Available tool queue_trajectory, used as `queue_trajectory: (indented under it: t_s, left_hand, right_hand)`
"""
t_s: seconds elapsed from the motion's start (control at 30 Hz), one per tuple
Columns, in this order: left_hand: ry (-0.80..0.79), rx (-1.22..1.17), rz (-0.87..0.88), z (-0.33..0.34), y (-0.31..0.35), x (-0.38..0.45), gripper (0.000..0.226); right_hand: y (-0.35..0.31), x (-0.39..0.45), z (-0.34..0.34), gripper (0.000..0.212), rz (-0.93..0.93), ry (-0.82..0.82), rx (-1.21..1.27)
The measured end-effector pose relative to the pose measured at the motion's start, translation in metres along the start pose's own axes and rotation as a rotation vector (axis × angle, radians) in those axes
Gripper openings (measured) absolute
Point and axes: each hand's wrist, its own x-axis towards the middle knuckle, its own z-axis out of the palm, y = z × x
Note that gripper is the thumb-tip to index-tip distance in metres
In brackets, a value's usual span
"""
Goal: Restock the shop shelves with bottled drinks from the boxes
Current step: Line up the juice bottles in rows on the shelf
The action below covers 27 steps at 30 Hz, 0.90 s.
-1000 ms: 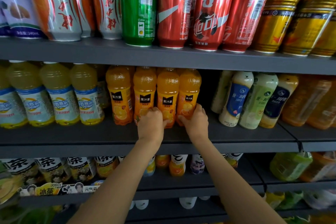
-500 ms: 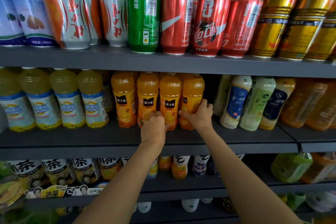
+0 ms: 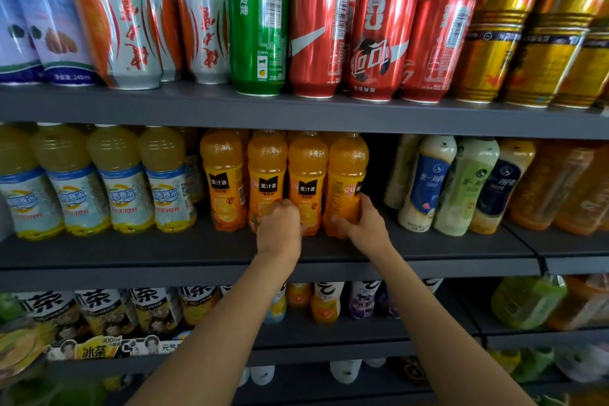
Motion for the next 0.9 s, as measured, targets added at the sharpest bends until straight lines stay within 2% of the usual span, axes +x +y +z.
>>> queue_trajectory:
  t_s: [0.17, 0.33, 0.47, 0.73, 0.83, 0.9]
  left_hand:
    - [0.016, 0.003, 0.006, 0.002, 0.001, 0.000, 0.022]
    - [0.040, 0.023, 0.025, 0.003, 0.000, -0.001, 0.025]
    - [0.036, 0.055, 0.013, 0.006, 0.001, 0.000, 0.023]
    - [0.023, 0.012, 0.007, 0.009, 0.002, -0.005, 0.026]
    - [0.028, -0.083, 0.007, 0.004, -0.005, -0.015, 0.031]
    - [0.097, -0.180, 0.033, 0.002, -0.018, -0.022, 0.036]
  right_hand:
    - [-0.005, -0.007, 0.015, 0.063, -0.044, 0.233, -0.149]
    - [-0.015, -0.004, 0.025, 0.061, 0.013, 0.310, -0.209]
    - [-0.018, -0.002, 0.031, 0.060, 0.042, 0.323, -0.234]
    - [-0.012, -0.009, 0.025, 0.061, 0.008, 0.209, -0.216]
    - [-0.014, -0.013, 0.023, 0.076, 0.016, 0.183, -0.180]
    - [-0.014, -0.021, 0.024, 0.091, -0.007, 0.239, -0.161]
